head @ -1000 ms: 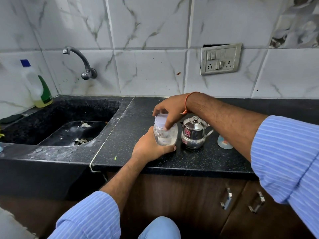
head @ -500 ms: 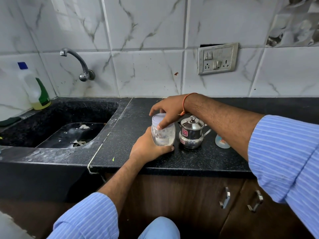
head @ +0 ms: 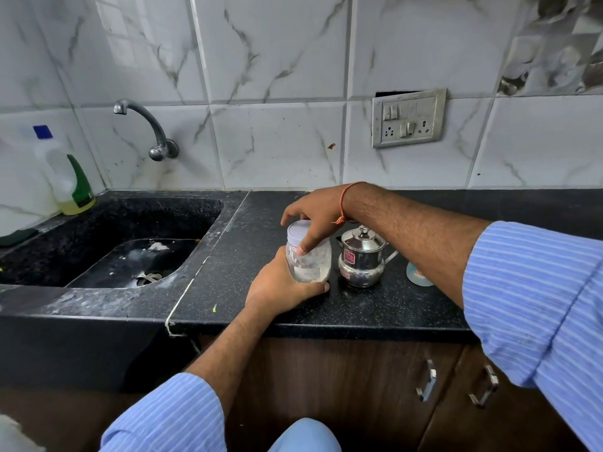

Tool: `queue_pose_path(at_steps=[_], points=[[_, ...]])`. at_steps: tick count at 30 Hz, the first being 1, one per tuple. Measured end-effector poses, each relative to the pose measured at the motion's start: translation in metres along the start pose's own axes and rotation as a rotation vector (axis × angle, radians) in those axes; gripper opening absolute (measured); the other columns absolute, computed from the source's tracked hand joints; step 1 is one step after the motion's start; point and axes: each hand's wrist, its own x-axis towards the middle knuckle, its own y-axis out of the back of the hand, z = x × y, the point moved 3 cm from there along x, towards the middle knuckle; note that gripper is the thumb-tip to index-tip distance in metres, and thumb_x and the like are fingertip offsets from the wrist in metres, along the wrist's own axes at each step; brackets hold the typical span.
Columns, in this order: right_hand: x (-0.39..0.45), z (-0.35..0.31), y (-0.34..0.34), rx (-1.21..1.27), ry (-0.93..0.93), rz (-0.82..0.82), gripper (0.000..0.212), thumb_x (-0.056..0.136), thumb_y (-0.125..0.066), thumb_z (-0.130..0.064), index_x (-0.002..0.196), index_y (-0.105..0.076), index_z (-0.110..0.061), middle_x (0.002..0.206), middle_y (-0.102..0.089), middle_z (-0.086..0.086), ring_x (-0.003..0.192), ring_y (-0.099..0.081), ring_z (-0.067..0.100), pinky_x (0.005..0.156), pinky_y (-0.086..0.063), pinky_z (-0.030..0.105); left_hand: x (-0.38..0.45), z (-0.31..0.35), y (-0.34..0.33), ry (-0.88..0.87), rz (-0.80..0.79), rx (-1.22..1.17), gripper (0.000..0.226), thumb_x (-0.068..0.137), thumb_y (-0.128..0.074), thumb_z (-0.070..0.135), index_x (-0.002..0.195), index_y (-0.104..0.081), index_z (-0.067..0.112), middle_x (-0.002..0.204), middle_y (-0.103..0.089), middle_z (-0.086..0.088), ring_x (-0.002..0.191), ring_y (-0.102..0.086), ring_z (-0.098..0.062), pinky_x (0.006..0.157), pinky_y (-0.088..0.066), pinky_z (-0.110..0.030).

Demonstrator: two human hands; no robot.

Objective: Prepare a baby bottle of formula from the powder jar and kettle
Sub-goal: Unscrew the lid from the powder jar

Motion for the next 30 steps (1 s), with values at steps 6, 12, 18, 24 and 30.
queue_pose_path(at_steps=[6,12,18,24,30], points=[[0.001,-0.002,0.005,0.007,0.008,0.003,0.076,0.082,-0.087,-0.048,0.150,-0.053,-0.036,0.144,-0.059,-0.001,0.111,-0.054,0.017,0.106,-0.049,0.039,-0.001,0.001,0.001,0.004,-0.005,0.001,0.106,0.059,-0.094,0.072,0.147,-0.046,0.039,0.135,-0.069,0.018,0.123,-0.068,-0.012,0.107,-0.056,-0.044],[-0.009,0.005,0.012,0.063,0.005,0.096,0.076,0.083,-0.087,-0.046,0.151,-0.054,-0.035,0.150,-0.056,0.000,0.125,-0.056,0.019,0.107,-0.044,0.035,-0.004,0.002,0.004,0.022,0.013,-0.017,0.112,0.063,-0.096,0.066,0.153,-0.037,0.034,0.134,-0.065,0.016,0.121,-0.066,-0.014,0.105,-0.056,-0.044],[-0.050,0.032,0.022,0.432,-0.025,0.307,0.074,0.075,-0.095,-0.043,0.139,-0.059,-0.033,0.138,-0.060,-0.007,0.109,-0.065,0.012,0.092,-0.051,0.032,-0.003,0.001,0.004,0.041,0.026,-0.014,0.111,0.066,-0.098,0.064,0.151,-0.036,0.027,0.141,-0.063,0.011,0.126,-0.064,-0.016,0.103,-0.056,-0.044],[-0.134,0.064,0.004,0.793,-0.066,0.556,0.075,0.067,-0.094,-0.046,0.131,-0.061,-0.029,0.124,-0.068,-0.004,0.105,-0.075,0.015,0.096,-0.062,0.037,-0.001,0.002,0.002,0.044,0.030,0.028,0.110,0.069,-0.094,0.068,0.152,-0.036,0.023,0.146,-0.061,0.007,0.130,-0.064,-0.021,0.101,-0.054,-0.042],[-0.218,0.092,-0.049,0.985,-0.137,0.843,0.072,0.067,-0.090,-0.048,0.132,-0.063,-0.032,0.124,-0.072,-0.004,0.113,-0.071,0.014,0.095,-0.058,0.035,-0.002,0.002,0.002,0.049,0.035,0.008,0.110,0.065,-0.095,0.072,0.149,-0.040,0.026,0.144,-0.062,0.012,0.129,-0.064,-0.019,0.101,-0.056,-0.044]])
